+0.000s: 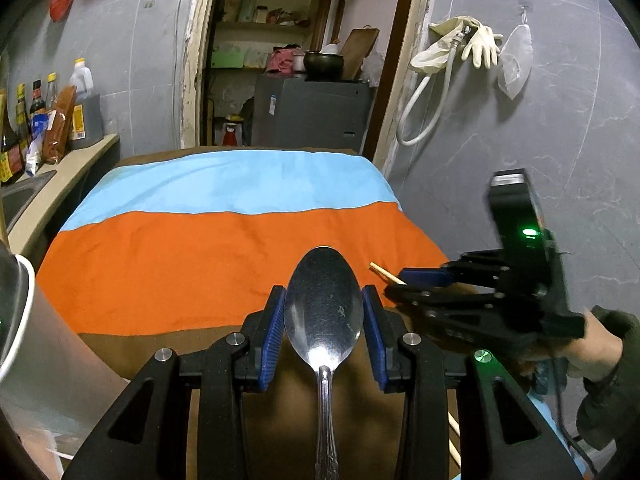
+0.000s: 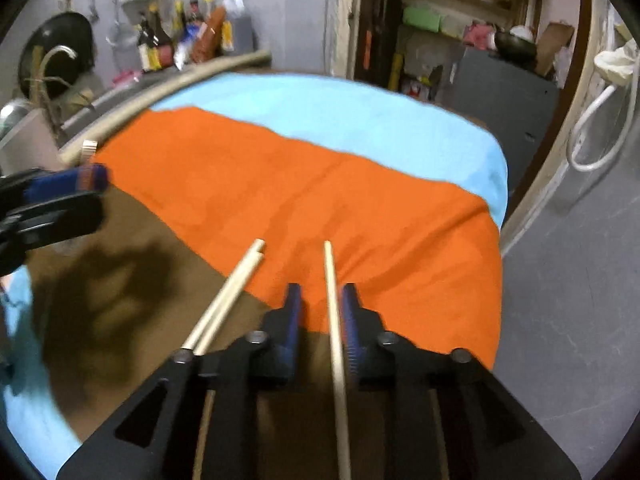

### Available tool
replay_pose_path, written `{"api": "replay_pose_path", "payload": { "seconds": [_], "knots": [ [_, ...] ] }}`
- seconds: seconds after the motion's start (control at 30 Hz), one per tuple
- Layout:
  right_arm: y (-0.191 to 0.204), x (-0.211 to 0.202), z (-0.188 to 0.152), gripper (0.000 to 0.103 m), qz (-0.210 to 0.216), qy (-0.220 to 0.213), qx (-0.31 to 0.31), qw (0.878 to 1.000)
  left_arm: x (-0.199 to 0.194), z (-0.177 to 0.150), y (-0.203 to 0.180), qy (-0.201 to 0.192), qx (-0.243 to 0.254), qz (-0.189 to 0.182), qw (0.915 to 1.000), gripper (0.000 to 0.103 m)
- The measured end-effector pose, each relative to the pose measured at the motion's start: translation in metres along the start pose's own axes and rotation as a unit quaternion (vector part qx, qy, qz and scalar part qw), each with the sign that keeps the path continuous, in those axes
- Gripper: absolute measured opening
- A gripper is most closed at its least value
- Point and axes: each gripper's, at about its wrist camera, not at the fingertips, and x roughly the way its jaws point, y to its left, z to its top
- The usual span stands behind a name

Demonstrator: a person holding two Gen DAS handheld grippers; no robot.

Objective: Organize utensils
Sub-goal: 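Lift the silver spoon and chopstick and lower both into the white caddy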

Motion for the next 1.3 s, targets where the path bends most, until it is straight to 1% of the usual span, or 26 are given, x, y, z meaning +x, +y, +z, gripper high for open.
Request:
{"api": "replay_pose_path", "payload": {
  "seconds": [0.17, 0.23, 0.27, 0.33, 0.37, 0.43, 0.53, 0.63, 0.7, 0.73, 0.77, 0.8, 0.83, 0.9, 0.93, 1.0, 1.07, 1.1, 1.2, 1.27, 1.3],
  "knots": [
    [-0.006, 0.011, 0.01, 0.02, 0.012, 0.018, 0.014, 1.0, -0.001, -0.001, 0.0, 0.001, -0.002, -0.003, 1.0, 0.032],
    [-0.011, 0.013, 0.014, 0.014, 0.018, 0.026, 0.022, 0.999, -0.001, -0.002, 0.002, 0.0, -0.004, -0.003, 1.0, 0.032],
    [-0.012, 0.013, 0.016, 0.006, 0.017, 0.03, 0.025, 0.999, -0.002, -0.001, 0.002, -0.001, -0.004, -0.004, 1.0, 0.032],
    [-0.011, 0.01, 0.017, 0.003, 0.018, 0.033, 0.03, 0.999, -0.007, -0.001, 0.004, -0.009, -0.009, -0.007, 0.9999, 0.032],
    [-0.014, 0.005, 0.016, 0.003, 0.027, 0.024, 0.041, 0.999, -0.01, 0.0, 0.006, -0.013, -0.01, -0.01, 0.9998, 0.032],
    [-0.019, -0.012, 0.014, 0.003, 0.042, -0.011, 0.073, 0.996, -0.019, 0.0, 0.007, -0.026, -0.013, -0.013, 0.9995, 0.032],
    [-0.023, -0.041, 0.008, 0.003, 0.066, -0.068, 0.109, 0.989, -0.034, 0.002, 0.009, -0.043, -0.018, -0.017, 0.9988, 0.032],
    [-0.018, -0.077, 0.001, 0.003, 0.082, -0.14, 0.132, 0.978, -0.053, 0.006, 0.01, -0.067, -0.023, -0.019, 0.9973, 0.032],
    [-0.011, -0.092, -0.001, 0.003, 0.084, -0.175, 0.131, 0.972, -0.065, 0.008, 0.012, -0.082, -0.029, -0.02, 0.996, 0.032],
    [-0.004, -0.104, -0.001, 0.003, 0.085, -0.203, 0.127, 0.967, -0.074, 0.011, 0.013, -0.093, -0.032, -0.02, 0.995, 0.032],
    [-0.001, -0.112, -0.001, 0.003, 0.087, -0.221, 0.125, 0.963, -0.08, 0.012, 0.015, -0.1, -0.034, -0.02, 0.9942, 0.032],
    [0.006, -0.122, 0.0, 0.003, 0.094, -0.245, 0.123, 0.957, -0.09, 0.015, 0.016, -0.112, -0.036, -0.02, 0.9929, 0.032],
    [0.01, -0.128, 0.004, 0.003, 0.099, -0.26, 0.12, 0.953, -0.097, 0.016, 0.018, -0.119, -0.038, -0.02, 0.9919, 0.032],
    [0.027, -0.146, 0.012, 0.003, 0.116, -0.306, 0.103, 0.939, -0.114, 0.022, 0.022, -0.14, -0.041, -0.015, 0.9892, 0.032],
    [0.032, -0.151, 0.017, 0.003, 0.122, -0.318, 0.097, 0.935, -0.121, 0.024, 0.025, -0.148, -0.042, -0.011, 0.988, 0.032],
    [0.051, -0.166, 0.029, 0.003, 0.143, -0.356, 0.081, 0.92, -0.136, 0.03, 0.031, -0.168, -0.043, -0.004, 0.9848, 0.032],
    [0.068, -0.176, 0.041, 0.003, 0.159, -0.383, 0.069, 0.907, -0.152, 0.034, 0.042, -0.189, -0.05, 0.007, 0.9808, 0.032],
    [0.075, -0.18, 0.046, 0.003, 0.165, -0.394, 0.065, 0.902, -0.16, 0.037, 0.048, -0.198, -0.053, 0.014, 0.9786, 0.032],
    [0.101, -0.188, 0.067, 0.003, 0.19, -0.432, 0.059, 0.88, -0.182, 0.04, 0.071, -0.233, -0.071, 0.043, 0.969, 0.032],
    [0.113, -0.189, 0.079, 0.003, 0.205, -0.452, 0.059, 0.866, -0.197, 0.042, 0.089, -0.259, -0.085, 0.065, 0.9601, 0.032],
    [0.12, -0.188, 0.085, 0.003, 0.214, -0.462, 0.06, 0.859, -0.201, 0.042, 0.095, -0.264, -0.088, 0.071, 0.9578, 0.032]
  ]
}}
